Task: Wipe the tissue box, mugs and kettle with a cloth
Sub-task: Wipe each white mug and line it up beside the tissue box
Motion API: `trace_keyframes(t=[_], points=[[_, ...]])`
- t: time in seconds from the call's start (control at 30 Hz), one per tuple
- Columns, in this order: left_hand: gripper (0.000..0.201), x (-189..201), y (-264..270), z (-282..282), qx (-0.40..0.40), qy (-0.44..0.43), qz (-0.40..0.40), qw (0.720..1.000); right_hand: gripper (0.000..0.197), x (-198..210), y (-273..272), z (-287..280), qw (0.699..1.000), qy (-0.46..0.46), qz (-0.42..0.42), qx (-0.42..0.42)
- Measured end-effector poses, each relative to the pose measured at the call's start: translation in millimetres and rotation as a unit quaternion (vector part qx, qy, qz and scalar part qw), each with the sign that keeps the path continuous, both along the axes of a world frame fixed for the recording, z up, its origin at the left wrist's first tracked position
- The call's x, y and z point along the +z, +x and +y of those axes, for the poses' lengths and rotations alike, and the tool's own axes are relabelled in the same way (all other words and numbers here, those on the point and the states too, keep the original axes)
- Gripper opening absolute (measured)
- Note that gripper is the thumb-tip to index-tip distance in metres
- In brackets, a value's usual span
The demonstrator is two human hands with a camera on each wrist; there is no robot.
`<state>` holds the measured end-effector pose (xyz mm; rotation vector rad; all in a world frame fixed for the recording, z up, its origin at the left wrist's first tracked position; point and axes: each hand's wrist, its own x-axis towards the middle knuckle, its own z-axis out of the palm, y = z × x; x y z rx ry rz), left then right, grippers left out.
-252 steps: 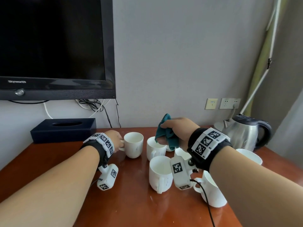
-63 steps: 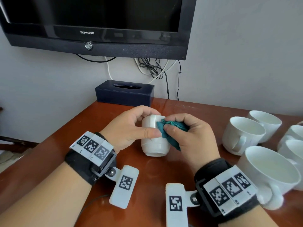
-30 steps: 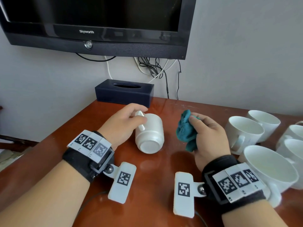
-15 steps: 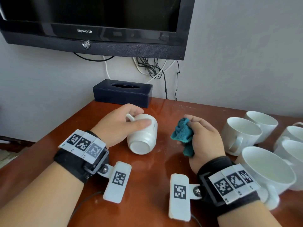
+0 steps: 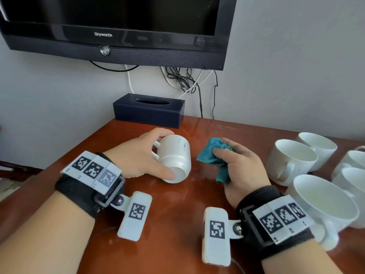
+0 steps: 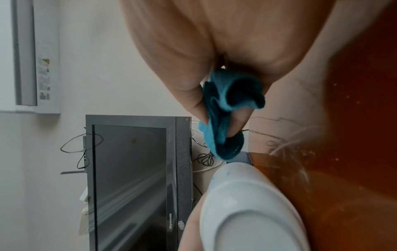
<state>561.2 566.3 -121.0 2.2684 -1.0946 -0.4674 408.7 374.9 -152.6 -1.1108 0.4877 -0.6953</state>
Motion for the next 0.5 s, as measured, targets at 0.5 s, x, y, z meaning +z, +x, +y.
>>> trace_keyframes(t=[0.5], points=[[0.092, -0.8, -14.0, -9.9, -0.029, -0.081, -0.081, 0.993, 0.03, 11.5, -7.9, 15.7, 0.962, -0.266, -0.029, 0.055]])
